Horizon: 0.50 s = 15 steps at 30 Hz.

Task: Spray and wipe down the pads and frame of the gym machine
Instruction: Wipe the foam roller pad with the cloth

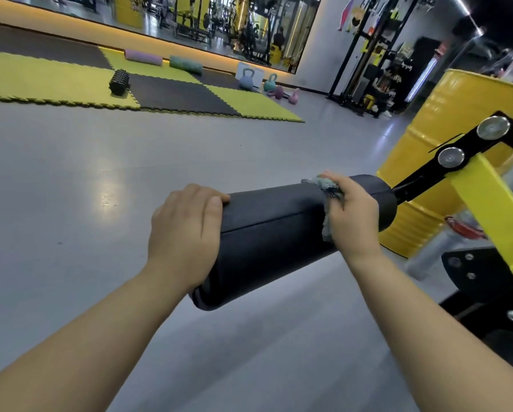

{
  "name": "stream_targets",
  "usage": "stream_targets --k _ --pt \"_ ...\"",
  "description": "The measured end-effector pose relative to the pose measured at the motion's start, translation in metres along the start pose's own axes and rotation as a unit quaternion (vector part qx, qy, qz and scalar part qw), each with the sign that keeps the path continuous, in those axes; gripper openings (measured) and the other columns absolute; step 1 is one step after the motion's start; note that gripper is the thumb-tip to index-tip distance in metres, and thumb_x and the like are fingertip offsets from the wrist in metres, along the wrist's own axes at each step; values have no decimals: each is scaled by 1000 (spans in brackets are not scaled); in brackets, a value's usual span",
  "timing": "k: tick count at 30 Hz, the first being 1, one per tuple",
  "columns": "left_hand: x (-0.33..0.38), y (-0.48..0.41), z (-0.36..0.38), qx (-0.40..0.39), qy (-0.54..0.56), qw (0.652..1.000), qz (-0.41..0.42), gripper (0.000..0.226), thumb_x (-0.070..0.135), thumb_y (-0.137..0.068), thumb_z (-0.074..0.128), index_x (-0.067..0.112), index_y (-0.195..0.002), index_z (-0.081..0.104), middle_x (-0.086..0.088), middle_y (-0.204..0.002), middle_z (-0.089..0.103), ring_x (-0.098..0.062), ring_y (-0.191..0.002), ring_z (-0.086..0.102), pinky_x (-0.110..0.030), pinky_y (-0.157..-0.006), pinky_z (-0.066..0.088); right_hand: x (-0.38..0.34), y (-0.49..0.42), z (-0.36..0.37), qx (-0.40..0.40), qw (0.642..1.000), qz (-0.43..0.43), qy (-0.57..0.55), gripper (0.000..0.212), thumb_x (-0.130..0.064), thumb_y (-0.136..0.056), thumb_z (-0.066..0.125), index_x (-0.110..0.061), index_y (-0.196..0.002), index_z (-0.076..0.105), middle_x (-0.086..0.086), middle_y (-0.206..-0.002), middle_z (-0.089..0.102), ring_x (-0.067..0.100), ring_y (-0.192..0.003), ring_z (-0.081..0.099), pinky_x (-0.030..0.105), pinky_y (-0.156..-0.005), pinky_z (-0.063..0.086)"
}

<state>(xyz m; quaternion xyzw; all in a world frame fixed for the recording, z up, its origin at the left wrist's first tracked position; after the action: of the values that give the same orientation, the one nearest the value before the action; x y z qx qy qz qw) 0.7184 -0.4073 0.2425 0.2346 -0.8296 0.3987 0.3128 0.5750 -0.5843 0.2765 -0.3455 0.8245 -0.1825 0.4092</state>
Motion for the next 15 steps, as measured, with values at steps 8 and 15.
stream_targets --k 8,15 --pt "2 23 -4 81 107 989 55 30 32 -87 28 13 -102 45 -3 -100 49 -14 -86 49 -31 -75 41 -68 63 44 -59 961 -268 -34 39 2 -80 42 -6 -107 69 9 -118 65 20 -114 57 31 -106 37" --pt "2 16 -19 29 182 983 -19 35 35 -89 30 14 -103 54 14 -103 41 13 -94 47 1 -78 33 0 -4 0 -34 999 33 -6 37 5 -85 45 -19 -103 67 -10 -90 61 14 -87 60 -7 -69 32"
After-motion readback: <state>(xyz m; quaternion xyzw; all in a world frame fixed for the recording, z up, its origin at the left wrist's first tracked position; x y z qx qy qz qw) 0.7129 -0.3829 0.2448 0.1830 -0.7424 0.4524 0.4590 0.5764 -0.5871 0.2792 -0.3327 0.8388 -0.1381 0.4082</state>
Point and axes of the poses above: each hand's wrist, its own y-axis away from the middle knuckle, its own z-axis out of the palm, x = y × z, the point moved 2 cm from there along -y, towards the middle knuckle
